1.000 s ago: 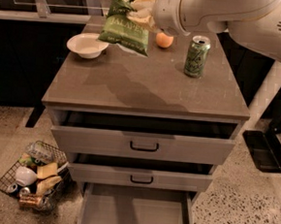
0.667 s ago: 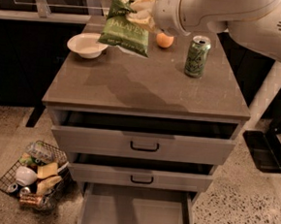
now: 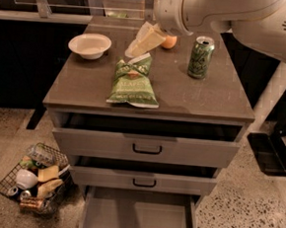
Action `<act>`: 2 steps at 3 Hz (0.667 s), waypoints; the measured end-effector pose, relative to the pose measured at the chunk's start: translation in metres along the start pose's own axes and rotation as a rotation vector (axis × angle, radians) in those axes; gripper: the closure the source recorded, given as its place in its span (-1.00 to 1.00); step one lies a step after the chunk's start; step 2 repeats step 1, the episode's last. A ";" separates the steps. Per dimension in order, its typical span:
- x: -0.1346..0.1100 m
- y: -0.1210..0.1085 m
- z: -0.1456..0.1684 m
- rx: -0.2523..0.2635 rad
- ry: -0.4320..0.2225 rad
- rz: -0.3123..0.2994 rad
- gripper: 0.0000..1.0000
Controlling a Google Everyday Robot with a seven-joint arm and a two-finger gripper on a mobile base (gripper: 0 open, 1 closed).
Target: Pick green rice chip bag from bottom drawer and place on counter
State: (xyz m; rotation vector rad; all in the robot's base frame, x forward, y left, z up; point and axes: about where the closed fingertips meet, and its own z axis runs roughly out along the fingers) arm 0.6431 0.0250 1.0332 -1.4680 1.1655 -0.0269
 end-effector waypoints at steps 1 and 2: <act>0.000 0.000 0.000 0.000 0.000 0.000 -1.00; 0.000 0.000 0.000 0.000 0.000 0.000 -1.00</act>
Offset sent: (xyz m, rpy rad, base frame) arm 0.0000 0.0000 0.0000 0.0000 0.0000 0.0000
